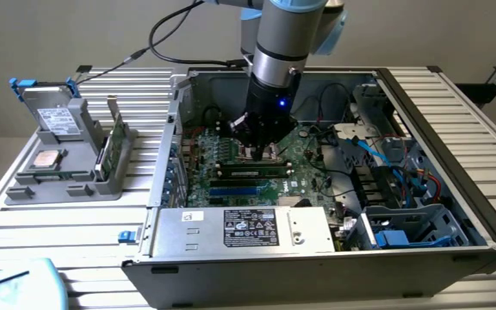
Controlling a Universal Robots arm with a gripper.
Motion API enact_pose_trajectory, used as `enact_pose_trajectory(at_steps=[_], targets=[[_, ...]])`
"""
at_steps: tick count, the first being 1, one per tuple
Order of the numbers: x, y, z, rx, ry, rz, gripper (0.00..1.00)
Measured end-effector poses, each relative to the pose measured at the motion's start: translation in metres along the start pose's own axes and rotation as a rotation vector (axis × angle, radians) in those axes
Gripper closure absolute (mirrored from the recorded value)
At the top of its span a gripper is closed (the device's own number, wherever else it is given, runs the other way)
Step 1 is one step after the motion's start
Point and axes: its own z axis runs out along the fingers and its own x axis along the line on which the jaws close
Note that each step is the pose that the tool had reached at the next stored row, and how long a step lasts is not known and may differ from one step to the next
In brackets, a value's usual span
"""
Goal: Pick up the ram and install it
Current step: 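Press down the ram until it locks into place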
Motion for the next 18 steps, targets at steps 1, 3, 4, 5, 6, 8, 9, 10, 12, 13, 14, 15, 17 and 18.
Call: enact_pose_trajectory(at_steps=[1,3,4,5,6,8,9,10,12,13,14,15,17,18], targets=[[0.0,0.0,0.0,0.0032,0.0004,0.009,0.9],[0.0,0.0,0.0,0.0095,-0.0003,0.027,0.9],[0.0,0.0,0.0,0.0123,-0.0017,0.036,0.9],[0.0,0.0,-0.0001,0.0151,-0.0033,0.045,0.9],[0.0,0.0,0.0,0.0175,-0.0049,0.054,0.9],[0.0,0.0,0.0,0.0226,-0.0082,0.073,0.9],[0.0,0.0,0.0,0.0251,-0.0099,0.082,0.9],[0.0,0.0,-0.0001,0.0276,-0.0115,0.091,0.9],[0.0,0.0,-0.0001,0.0322,-0.0155,0.109,0.9],[0.0,0.0,0.0,0.034,-0.0175,0.117,0.9],[0.0,0.0,0.0,0.0358,-0.0197,0.127,0.9],[0.0,0.0,0.0,0.0375,-0.0219,0.136,0.9],[0.0,0.0,-0.0001,0.04,-0.0265,0.156,0.9],[0.0,0.0,-0.0001,0.0409,-0.0291,0.165,0.9]])
